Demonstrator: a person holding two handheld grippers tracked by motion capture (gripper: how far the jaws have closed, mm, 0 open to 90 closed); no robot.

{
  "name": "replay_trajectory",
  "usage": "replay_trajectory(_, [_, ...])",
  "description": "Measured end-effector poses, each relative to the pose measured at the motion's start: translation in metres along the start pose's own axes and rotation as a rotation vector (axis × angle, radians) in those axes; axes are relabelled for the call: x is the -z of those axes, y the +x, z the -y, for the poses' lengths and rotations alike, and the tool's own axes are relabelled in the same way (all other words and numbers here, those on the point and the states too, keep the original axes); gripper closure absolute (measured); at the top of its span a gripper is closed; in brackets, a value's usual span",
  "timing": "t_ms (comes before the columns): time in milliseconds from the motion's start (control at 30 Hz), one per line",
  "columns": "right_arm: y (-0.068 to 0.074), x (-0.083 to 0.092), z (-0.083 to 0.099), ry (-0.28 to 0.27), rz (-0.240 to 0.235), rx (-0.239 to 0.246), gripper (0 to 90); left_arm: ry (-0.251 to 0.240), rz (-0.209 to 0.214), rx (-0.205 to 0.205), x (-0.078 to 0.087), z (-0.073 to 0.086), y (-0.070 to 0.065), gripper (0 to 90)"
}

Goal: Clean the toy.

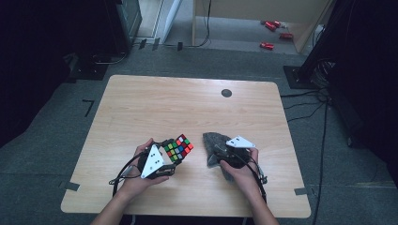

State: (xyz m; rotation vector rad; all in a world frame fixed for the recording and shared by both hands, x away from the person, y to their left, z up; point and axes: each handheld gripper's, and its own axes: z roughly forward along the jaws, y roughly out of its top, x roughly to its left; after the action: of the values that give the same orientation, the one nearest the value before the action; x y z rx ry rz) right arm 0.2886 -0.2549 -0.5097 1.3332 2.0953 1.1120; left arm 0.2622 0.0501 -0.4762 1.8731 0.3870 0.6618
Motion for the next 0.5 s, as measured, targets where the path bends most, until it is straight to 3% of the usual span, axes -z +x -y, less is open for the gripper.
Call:
replay_trajectory(167, [0.0,-0.006,0.005,0.031,0.012,0.009,51.1,-0.003,0.028,0.041,0.002,-0.001,0.002,32.5])
replay_trajectory(267, [0.0,-0.005,0.007,0.024,0.049,0.017,65.4,-0.003,0.054,0.08,0.003,-0.002,0.004,32.5])
replay_trajectory(333, [0.001,-0.002,0.006,0.023,0.045,0.017,71.3,0.003,0.064,0.096,0.004,-0.002,0.005,32.5])
replay_trajectory(400, [0.002,0.004,0.003,-0.003,0.038,0.007,73.0,0.011,0.072,0.111,0.003,-0.001,0.006,32.5])
replay_trajectory(500, [0.009,0.02,-0.009,-0.105,-0.011,-0.011,73.3,0.025,0.093,0.116,0.003,0.0,0.007,32.5])
